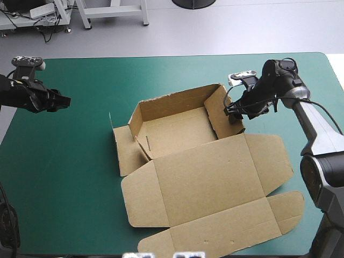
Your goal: Fold the box
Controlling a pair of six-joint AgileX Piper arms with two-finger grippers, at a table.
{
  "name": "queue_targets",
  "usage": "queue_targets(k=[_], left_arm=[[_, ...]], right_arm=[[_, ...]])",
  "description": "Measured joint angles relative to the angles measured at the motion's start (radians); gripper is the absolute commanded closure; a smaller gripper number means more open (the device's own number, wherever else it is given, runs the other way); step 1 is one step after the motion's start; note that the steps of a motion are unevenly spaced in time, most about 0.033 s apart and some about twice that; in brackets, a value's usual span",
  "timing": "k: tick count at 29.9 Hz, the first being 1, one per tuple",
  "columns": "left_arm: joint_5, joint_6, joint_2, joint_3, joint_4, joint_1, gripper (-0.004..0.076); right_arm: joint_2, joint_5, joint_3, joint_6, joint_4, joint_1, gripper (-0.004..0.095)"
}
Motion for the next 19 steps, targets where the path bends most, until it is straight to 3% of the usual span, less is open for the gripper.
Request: queue_targets(k=[5, 7, 9, 13, 19], left_arm=[[-0.001, 0.008, 0.0, 0.0, -0.035, 0.0, 0.0406], [-0.001, 0.011, 0.0, 0.0, -0.044, 0.0, 0.0406], [0.001, 0.011, 0.0, 0.0, -0.049, 0.0, 0.0407], [0.005, 0.014, 0.0, 0.0, -0.05, 0.0, 0.0406], [0.007, 0.013, 0.001, 0.0, -0.053, 0.0, 0.0407]], right_arm=[[0.038, -0.005, 0.005, -0.007, 0.046, 0.019, 0.027], [0.066, -0.007, 0.005, -0.009, 0.05, 0.041, 0.032], [0.098, -0.008, 0.005, -0.008, 0.047, 0.064, 0.0462], [0.111, -0.012, -0.004, -0.008, -0.02, 0.088, 0.0928], [0.12, -0.005, -0.037, -0.004, -0.038, 0.102, 0.0928]])
